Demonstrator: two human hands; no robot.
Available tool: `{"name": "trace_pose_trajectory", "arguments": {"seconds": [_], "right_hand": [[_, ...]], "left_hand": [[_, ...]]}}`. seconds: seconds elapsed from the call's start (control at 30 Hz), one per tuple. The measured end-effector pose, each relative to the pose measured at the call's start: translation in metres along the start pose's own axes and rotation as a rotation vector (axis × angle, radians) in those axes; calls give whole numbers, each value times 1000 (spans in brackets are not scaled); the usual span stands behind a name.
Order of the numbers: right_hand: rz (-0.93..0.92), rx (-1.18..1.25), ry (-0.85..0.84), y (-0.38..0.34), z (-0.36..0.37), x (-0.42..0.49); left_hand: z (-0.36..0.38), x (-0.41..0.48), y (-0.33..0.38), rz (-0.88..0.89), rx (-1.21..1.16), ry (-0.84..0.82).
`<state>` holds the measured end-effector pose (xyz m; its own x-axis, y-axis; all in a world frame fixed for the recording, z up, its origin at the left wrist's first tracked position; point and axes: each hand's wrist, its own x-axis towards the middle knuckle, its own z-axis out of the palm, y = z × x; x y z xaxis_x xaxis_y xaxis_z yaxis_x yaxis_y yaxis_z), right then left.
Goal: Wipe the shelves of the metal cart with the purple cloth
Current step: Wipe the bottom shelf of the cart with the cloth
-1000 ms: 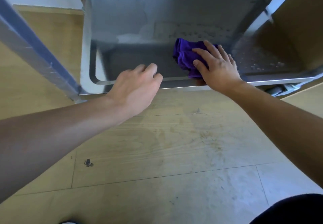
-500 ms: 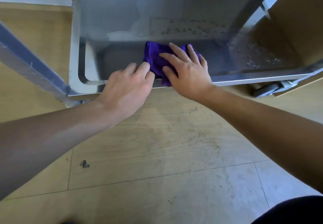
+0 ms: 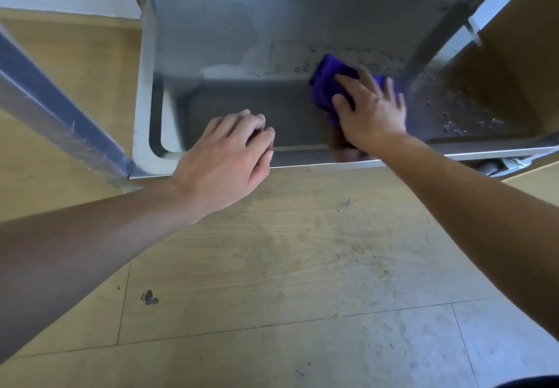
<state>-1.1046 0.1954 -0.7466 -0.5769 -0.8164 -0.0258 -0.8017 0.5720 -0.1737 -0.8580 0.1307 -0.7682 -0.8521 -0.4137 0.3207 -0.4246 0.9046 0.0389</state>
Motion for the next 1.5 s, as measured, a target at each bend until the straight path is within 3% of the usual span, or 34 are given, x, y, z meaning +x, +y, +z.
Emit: {"name": "trace_pose_trajectory", "arguments": {"seconds": [0.13, 0.27, 0.53, 0.67, 0.73, 0.87, 0.97, 1.07, 1.2, 1.33, 1.4, 1.5], "right_hand": [[-308, -29, -12, -67, 17, -10], [-389, -27, -41, -77, 17, 18], [93, -2, 82, 45, -7, 67], [211, 37, 82, 21, 2, 71], [87, 26, 74, -19, 11, 65], [-344, 0, 9, -102, 28, 41], [-451, 15, -33, -106, 27, 45], [-321, -23, 42, -55, 16, 74], [85, 7, 80, 28, 0, 96], [334, 97, 63, 25, 1, 104], [312, 105, 37, -10, 7, 106], [-11, 73, 27, -78, 22, 93]], "left_hand": [[1, 0, 3, -15, 38, -17], [0, 0, 2, -20, 36, -39], [-1, 2, 5, -5, 66, -61], [-2, 3, 6, -3, 97, -99], [-3, 3, 6, -5, 96, -120], [-4, 4, 8, -14, 93, -120], [-4, 3, 7, -9, 89, -121], [-4, 2, 8, -10, 88, -115], [-3, 3, 8, -5, 87, -125], [-3, 5, 8, 4, 108, -130], [-3, 5, 9, 7, 110, -133], [-2, 5, 9, 11, 102, -122]]}}
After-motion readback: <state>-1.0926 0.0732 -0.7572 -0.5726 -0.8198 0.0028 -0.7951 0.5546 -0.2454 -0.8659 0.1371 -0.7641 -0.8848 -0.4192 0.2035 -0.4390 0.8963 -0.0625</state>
